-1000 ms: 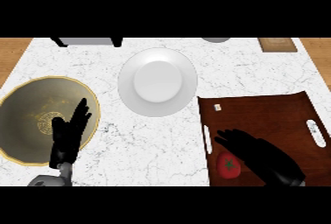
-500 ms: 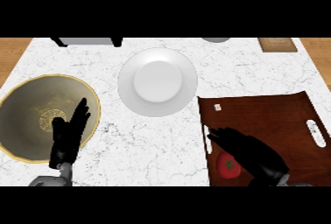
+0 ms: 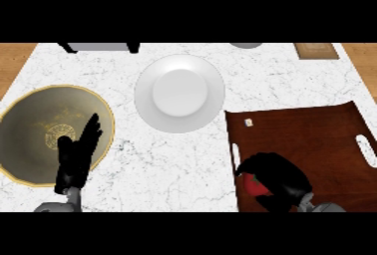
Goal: Pick the tomato from the tray and place it in the plate
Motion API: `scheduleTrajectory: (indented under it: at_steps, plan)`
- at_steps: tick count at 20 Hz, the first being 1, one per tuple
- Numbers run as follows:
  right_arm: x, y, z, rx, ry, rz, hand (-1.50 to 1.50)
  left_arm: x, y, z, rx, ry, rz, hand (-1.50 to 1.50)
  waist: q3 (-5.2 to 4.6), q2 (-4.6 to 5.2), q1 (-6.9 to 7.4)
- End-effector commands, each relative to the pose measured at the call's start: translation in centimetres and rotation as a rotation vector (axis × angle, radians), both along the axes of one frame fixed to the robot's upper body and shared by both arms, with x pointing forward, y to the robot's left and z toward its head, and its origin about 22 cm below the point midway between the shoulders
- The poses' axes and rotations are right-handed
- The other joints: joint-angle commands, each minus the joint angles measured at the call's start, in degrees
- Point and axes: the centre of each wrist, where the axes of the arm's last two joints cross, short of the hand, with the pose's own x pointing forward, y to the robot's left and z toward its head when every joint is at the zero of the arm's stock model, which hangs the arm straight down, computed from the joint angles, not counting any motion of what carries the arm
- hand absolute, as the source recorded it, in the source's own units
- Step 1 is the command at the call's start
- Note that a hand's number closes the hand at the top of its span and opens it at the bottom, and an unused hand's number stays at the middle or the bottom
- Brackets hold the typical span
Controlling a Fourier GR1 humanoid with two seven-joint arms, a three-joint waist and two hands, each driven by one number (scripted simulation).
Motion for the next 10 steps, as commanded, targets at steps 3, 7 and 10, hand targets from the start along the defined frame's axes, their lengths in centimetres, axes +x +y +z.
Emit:
scheduleTrajectory:
  at_steps: [3, 7, 10]
  plan:
    - [-1.0, -0.3, -0.9, 0.007, -0.073, 0.051, 1.50, -1.2, -0.1, 0.5, 0.019, -0.007, 0.008, 0.00, 0.00, -0.03, -0.03]
    - [1.5, -1.4, 0.7, 0.020, -0.174, 0.018, 1.50, 0.0, -0.7, 0.8, 0.013, -0.005, 0.003, 0.00, 0.00, 0.01, 0.01]
    - [1.2, -1.2, 2.3, 0.073, -0.264, -0.055, 1.50, 0.5, 0.0, 0.9, 0.017, -0.012, 0.018, 0.00, -0.01, -0.02, -0.09]
